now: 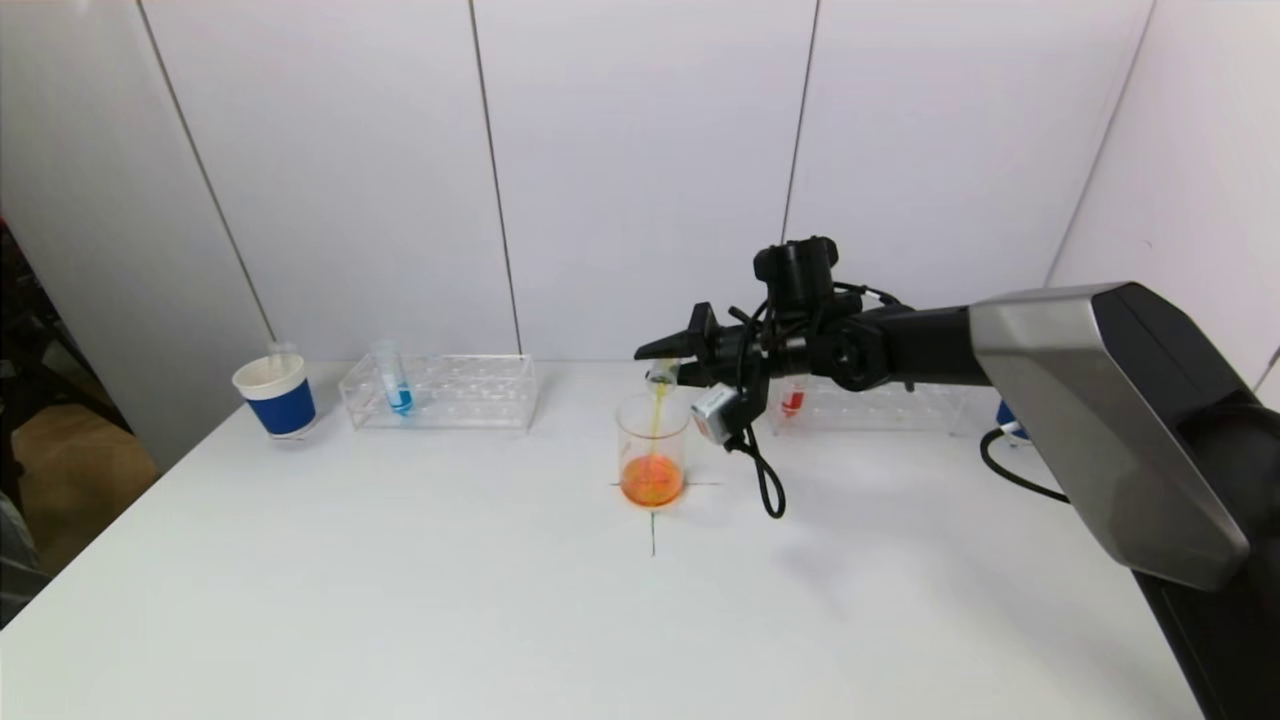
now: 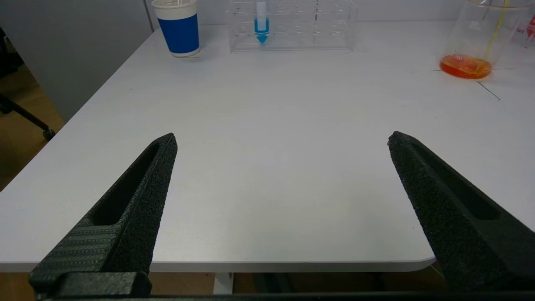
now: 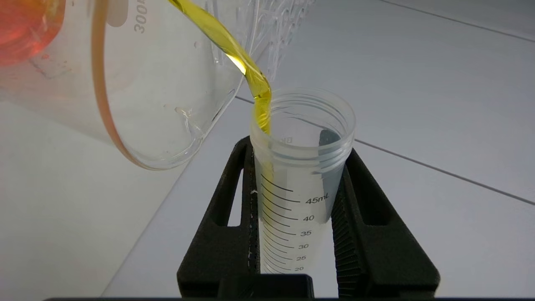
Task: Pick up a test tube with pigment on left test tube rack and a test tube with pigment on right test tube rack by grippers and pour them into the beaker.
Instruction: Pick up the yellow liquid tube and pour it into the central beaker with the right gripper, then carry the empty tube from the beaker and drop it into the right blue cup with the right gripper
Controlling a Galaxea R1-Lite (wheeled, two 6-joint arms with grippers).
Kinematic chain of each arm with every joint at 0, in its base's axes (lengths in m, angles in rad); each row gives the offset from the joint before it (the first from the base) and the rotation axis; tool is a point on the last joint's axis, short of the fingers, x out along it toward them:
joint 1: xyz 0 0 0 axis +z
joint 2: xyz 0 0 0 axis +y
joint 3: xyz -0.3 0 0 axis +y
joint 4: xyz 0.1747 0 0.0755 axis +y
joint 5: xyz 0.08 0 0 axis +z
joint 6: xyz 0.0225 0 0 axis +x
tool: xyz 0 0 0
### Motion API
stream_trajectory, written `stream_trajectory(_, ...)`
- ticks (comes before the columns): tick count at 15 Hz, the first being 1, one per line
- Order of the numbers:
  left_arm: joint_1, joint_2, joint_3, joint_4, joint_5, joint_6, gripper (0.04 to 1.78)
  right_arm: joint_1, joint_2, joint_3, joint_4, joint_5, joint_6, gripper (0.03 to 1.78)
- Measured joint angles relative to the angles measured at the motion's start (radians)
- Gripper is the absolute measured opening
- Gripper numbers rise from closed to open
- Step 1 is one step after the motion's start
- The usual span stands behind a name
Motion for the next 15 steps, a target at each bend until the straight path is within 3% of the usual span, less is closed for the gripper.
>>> stream_trajectory(5,0.000,0.000,0.000,0.000,0.000,0.000,1.76,0.007,-0.028,0.024,-0.009,-0.034,-0.080,0.54)
stream_trajectory(9,0.000,0.000,0.000,0.000,0.000,-0.001,1.76,0.009,-0.047,0.035,-0.015,-0.091,-0.143,0.54)
stream_trajectory(12,0.000,0.000,0.000,0.000,0.000,0.000,1.76,0.010,-0.069,0.043,-0.027,-0.142,-0.173,0.54)
stream_trajectory(15,0.000,0.000,0.000,0.000,0.000,0.000,1.76,0.012,-0.082,0.048,-0.026,-0.157,-0.184,0.54)
